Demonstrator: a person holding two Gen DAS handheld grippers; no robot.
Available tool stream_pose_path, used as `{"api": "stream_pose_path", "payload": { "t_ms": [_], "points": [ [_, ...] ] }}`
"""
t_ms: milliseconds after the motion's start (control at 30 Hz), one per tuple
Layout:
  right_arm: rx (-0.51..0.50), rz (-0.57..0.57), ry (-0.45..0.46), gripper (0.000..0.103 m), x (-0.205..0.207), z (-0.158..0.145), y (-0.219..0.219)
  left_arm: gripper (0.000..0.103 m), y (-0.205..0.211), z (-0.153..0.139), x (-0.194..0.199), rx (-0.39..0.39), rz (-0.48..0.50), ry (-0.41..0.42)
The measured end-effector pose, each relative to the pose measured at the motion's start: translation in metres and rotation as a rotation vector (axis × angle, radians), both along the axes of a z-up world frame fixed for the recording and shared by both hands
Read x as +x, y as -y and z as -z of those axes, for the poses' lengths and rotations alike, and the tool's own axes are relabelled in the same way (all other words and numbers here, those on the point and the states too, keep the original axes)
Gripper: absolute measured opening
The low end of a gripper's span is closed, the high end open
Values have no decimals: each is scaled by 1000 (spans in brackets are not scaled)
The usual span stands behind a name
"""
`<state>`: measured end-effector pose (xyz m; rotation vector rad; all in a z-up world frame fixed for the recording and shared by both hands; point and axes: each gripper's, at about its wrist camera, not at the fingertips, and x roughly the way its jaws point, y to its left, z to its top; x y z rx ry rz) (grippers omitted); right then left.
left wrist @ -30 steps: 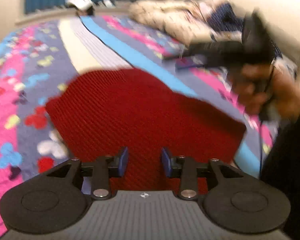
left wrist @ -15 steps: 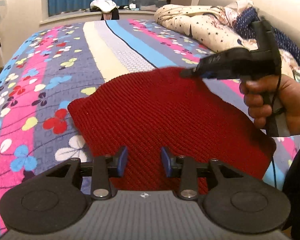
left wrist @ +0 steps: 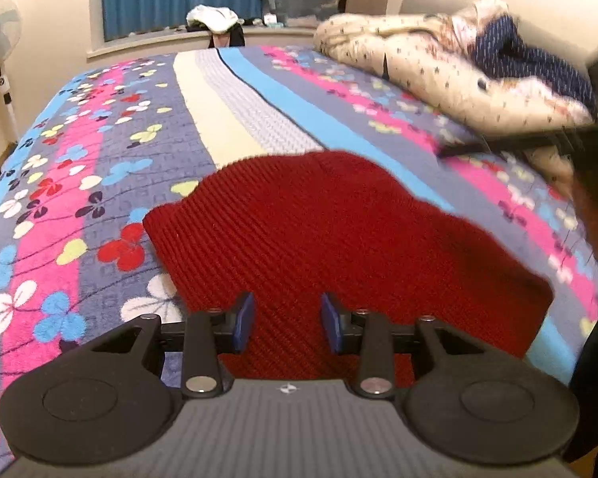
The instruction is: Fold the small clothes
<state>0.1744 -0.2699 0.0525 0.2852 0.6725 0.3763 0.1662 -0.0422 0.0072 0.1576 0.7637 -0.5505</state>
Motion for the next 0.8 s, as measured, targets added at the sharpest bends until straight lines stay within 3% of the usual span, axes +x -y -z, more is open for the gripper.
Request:
{"api": "stream_pose_path", "payload": {
  "t_ms": [67, 133, 200, 267, 367, 467, 533, 567, 600, 633, 733, 800],
  "points": [
    [-45, -82, -30, 46, -15, 1, -6, 40, -6, -7, -2, -71, 2, -17],
    [-157, -144, -135, 46, -23, 21, -19, 40, -10, -7, -1, -119, 38, -60],
    [-239, -148, -240, 52, -24, 49, -25, 41, -3, 13, 1, -53, 81, -140],
    [-186, -144, -296, 53, -20, 57, -21, 41, 3, 13, -7, -3, 93, -86],
    [-141, -109, -271, 52, -24, 52, -9, 39, -4, -1, -12, -66, 72, -97],
    [-125, -111, -240, 51, -37, 47, -1, 39, -8, -16, -31, -109, 161, -50],
    [-204, -125, -289, 51, -37, 65, -1, 39, 1, -6, -43, -36, 246, -45],
    [-229, -134, -328, 51, -35, 76, 0, 39, 9, 6, -47, 43, 270, -54],
    [-221, -131, -342, 51, -34, 79, 1, 39, 17, 17, -55, 130, 298, -5],
    [-206, -129, -342, 51, -33, 79, 0, 39, 21, 20, -62, 166, 321, 35],
    [-208, -121, -326, 51, -40, 76, 2, 39, 21, 16, -62, 145, 273, 30],
    [-201, -108, -309, 51, -46, 71, 3, 45, 19, 7, -62, 126, 182, 29]
  ]
}}
